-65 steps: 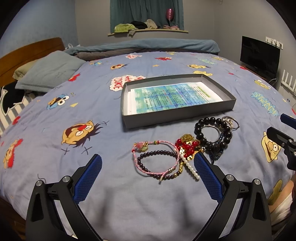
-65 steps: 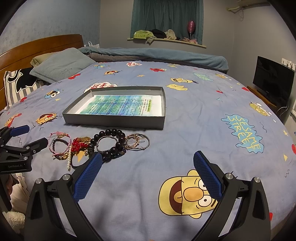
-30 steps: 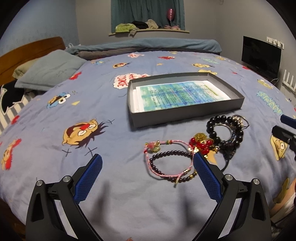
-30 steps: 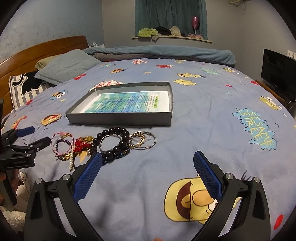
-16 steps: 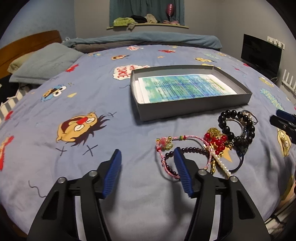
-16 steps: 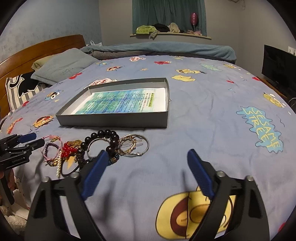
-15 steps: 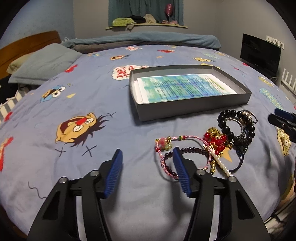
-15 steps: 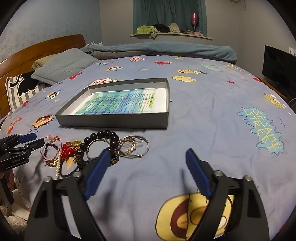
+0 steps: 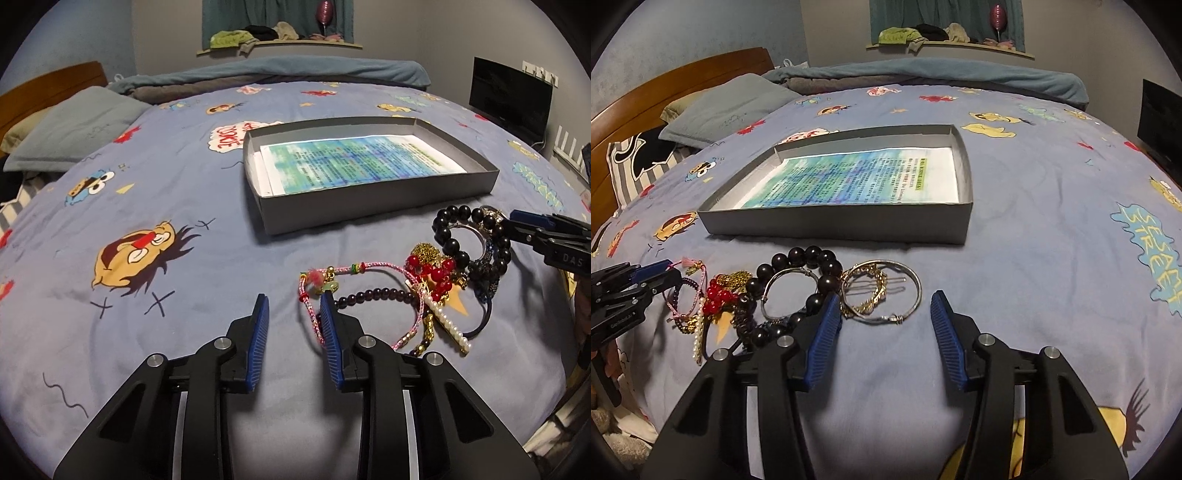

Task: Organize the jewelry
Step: 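Grasp the pink string bracelet with the left tool while the right tool grasps a silver bangle, then carry both bracelets into the grey box and open both tools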

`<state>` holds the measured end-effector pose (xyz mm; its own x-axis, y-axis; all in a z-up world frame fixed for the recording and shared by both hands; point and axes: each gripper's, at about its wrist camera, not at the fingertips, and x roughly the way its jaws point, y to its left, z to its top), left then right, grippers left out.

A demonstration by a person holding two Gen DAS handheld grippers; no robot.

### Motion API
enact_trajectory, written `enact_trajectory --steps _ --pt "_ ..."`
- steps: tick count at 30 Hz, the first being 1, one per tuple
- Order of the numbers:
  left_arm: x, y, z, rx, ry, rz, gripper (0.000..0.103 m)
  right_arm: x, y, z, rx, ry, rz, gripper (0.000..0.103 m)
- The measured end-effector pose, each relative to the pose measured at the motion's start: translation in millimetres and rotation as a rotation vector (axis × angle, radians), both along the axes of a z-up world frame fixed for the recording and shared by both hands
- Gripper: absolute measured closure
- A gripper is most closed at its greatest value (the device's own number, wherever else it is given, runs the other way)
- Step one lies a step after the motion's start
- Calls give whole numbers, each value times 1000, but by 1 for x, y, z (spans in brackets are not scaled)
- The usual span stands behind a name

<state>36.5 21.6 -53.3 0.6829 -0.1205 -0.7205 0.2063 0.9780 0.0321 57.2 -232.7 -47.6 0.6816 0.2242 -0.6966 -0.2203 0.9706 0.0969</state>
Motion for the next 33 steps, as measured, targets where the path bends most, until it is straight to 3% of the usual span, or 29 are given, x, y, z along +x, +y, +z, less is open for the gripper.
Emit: enact_trajectory --steps 4,10,24,33 --pt "5 -1 -1 -3 5 -10 78 7 3 -2 -13 3 20 51" --pt "11 -1 -5 -14 26 -24 97 14 5 -6 -14 5 59 54" --pt "-5 -2 30 -38 -76 -63 98 2 -5 14 20 -59 36 55" --pt "-4 3 80 -68 -160 -104 98 -1 -8 43 12 -112 44 55"
